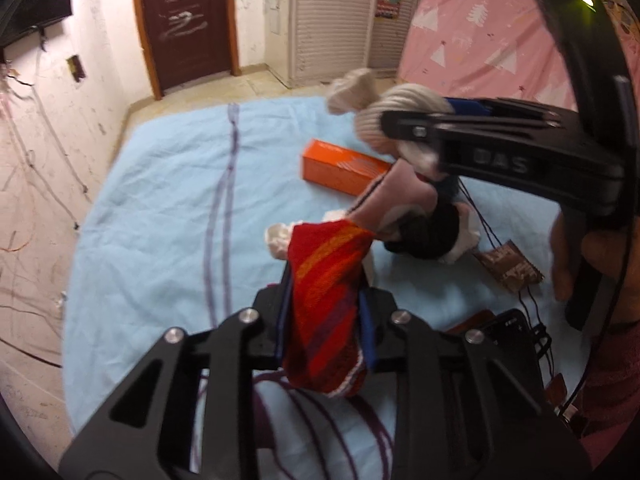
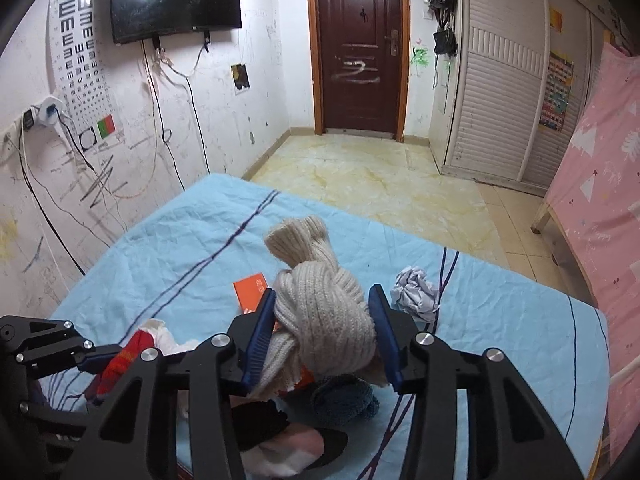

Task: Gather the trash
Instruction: 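Grasp the red knit sock with the left tool while the right grasps the beige knit scarf, then carry the red sock and beige scarf to the yellow bucket and open both tools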

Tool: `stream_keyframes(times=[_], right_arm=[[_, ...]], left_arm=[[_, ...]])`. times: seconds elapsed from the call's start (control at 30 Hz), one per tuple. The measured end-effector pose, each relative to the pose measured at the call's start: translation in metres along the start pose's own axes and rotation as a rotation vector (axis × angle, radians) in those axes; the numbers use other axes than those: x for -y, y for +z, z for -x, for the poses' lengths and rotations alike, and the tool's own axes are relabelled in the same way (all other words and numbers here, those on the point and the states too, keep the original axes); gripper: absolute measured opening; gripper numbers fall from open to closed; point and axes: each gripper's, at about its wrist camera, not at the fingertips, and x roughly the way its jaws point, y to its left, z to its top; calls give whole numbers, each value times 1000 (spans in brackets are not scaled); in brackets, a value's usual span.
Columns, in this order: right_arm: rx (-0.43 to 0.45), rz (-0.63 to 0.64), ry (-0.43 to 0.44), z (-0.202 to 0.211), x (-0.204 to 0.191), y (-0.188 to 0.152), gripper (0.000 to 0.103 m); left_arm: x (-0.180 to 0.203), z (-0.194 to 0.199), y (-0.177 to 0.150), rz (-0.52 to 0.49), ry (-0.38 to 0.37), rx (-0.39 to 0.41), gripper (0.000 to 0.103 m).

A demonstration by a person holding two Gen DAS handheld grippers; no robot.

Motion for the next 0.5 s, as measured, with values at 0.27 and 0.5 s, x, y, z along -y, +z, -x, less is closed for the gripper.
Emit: stream_keyframes(times=[0.27,0.5], right_arm=[[86,-50,16,37,11,1,41],[160,-98,7,74,33,-5,41]], left_arm=[[-3,36,12,26,92,97,26],[13,55,22,-13,125,145,26]])
